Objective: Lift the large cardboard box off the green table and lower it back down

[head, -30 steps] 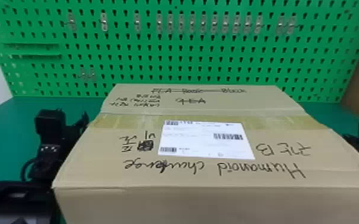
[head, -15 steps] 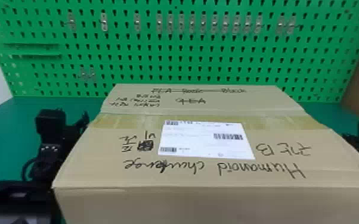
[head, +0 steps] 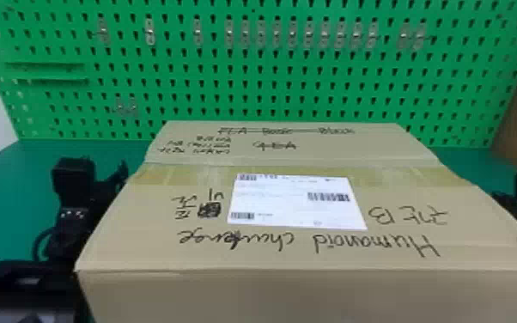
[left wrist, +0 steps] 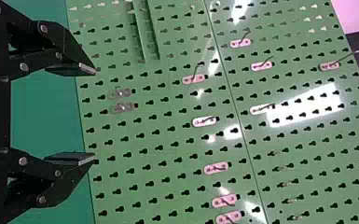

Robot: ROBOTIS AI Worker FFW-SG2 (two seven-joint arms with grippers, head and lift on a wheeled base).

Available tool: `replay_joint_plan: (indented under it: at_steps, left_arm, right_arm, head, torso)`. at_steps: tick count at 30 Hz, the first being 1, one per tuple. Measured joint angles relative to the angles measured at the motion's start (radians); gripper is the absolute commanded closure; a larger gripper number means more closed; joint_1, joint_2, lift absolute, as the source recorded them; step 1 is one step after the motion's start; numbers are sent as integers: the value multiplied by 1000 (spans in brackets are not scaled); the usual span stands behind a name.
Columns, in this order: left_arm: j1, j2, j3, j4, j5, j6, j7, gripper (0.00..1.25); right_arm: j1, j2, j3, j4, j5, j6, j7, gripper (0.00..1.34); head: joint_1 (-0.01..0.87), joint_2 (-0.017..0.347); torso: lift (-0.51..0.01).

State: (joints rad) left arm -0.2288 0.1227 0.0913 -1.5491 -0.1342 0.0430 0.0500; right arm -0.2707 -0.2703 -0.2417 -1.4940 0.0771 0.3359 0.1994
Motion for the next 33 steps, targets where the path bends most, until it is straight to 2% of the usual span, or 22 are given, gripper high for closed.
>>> replay_joint_plan:
  at_steps: [5, 33]
  left_arm:
    - [-3, -4, -10, 4, 6, 0, 14, 588]
    - [-22, -83, -33, 75, 30, -70, 74, 588]
  right_arm:
    - [-4, 11, 6, 7, -13, -4, 0, 697]
    - [-44, 117, 42, 73, -99, -65, 0, 696]
  head:
    - [508, 51]
    - [508, 51]
  torso:
    - [-211]
    - [-211]
